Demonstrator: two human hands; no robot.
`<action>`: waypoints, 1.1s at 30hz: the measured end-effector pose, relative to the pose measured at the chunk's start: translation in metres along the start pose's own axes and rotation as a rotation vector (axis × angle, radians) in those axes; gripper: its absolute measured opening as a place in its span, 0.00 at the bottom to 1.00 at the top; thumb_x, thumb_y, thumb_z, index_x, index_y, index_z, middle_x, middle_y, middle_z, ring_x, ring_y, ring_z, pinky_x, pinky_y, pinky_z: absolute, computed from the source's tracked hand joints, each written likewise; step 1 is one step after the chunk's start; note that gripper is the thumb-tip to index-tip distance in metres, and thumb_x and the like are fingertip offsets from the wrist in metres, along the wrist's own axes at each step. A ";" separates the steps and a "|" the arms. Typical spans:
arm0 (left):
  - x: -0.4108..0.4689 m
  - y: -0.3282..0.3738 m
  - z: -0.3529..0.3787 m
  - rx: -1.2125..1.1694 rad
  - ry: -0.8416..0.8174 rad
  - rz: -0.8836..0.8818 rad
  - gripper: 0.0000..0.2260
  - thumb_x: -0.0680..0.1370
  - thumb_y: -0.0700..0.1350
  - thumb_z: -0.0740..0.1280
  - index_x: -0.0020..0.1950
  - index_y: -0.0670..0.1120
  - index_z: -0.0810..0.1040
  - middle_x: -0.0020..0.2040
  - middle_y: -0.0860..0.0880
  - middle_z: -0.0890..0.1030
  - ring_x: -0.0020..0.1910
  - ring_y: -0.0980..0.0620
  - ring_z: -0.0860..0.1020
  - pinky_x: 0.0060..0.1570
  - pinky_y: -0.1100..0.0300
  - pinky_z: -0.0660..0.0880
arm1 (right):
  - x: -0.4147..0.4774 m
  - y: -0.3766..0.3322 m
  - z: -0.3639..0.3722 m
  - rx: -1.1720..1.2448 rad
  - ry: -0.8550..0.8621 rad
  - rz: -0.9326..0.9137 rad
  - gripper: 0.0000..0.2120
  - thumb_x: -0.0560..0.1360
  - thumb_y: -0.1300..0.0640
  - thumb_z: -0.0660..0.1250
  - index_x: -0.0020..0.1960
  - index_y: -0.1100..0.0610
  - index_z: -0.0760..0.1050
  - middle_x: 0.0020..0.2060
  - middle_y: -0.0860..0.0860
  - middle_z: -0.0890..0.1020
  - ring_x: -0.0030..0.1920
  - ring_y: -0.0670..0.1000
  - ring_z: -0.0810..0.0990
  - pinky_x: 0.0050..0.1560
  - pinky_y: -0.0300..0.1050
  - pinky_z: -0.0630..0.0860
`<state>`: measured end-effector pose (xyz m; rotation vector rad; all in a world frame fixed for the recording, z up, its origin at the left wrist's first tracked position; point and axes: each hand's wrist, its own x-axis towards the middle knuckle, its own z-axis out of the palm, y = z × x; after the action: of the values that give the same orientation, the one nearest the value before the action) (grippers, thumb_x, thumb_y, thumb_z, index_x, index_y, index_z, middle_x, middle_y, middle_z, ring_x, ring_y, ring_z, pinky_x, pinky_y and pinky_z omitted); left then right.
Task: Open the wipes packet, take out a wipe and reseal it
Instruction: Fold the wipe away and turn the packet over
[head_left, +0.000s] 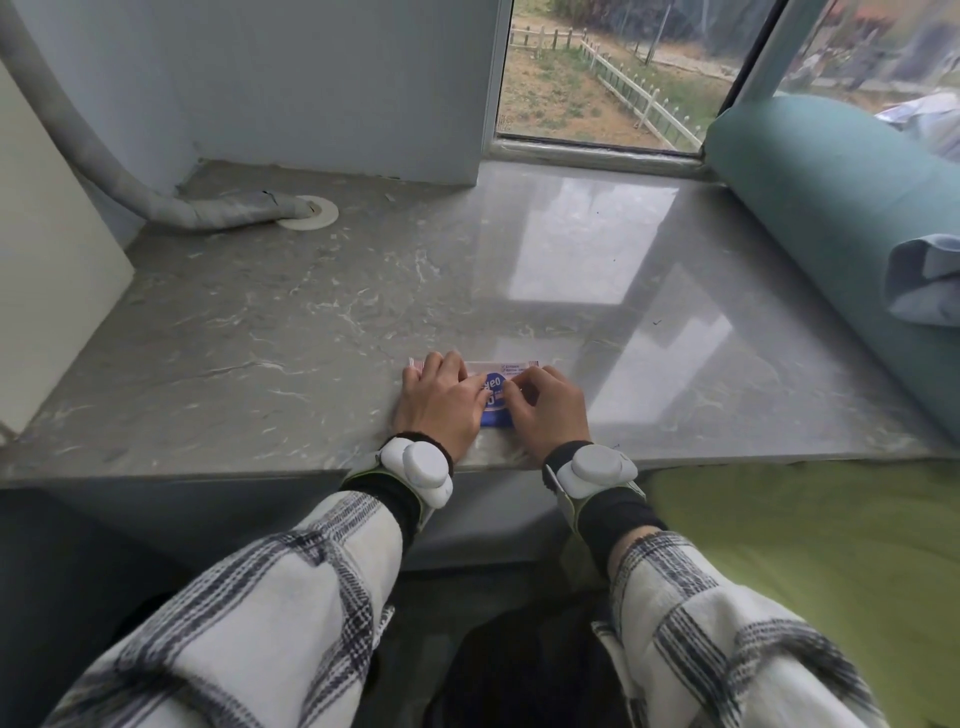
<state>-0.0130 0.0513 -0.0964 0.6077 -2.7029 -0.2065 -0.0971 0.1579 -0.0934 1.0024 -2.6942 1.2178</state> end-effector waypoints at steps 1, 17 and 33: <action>0.000 0.000 -0.001 -0.007 0.006 0.007 0.12 0.78 0.50 0.61 0.56 0.48 0.80 0.49 0.44 0.76 0.51 0.43 0.70 0.51 0.47 0.64 | 0.000 0.000 0.000 0.001 -0.002 0.000 0.08 0.73 0.57 0.66 0.39 0.61 0.77 0.35 0.51 0.74 0.35 0.50 0.72 0.37 0.35 0.62; -0.001 0.000 -0.002 -0.038 -0.008 0.009 0.12 0.78 0.50 0.61 0.58 0.51 0.79 0.49 0.44 0.74 0.51 0.43 0.69 0.51 0.47 0.63 | -0.001 0.000 0.000 0.005 -0.007 -0.005 0.08 0.73 0.56 0.66 0.39 0.60 0.77 0.36 0.51 0.75 0.35 0.50 0.72 0.36 0.34 0.61; -0.006 -0.001 -0.003 -0.083 0.064 0.180 0.12 0.74 0.48 0.61 0.41 0.46 0.83 0.39 0.47 0.78 0.41 0.43 0.75 0.41 0.49 0.71 | 0.000 0.001 0.001 -0.010 0.003 -0.006 0.07 0.72 0.57 0.67 0.38 0.60 0.77 0.35 0.50 0.74 0.35 0.49 0.71 0.35 0.34 0.61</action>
<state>-0.0064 0.0526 -0.0955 0.3386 -2.6529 -0.2458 -0.0972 0.1573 -0.0949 1.0063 -2.6898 1.2021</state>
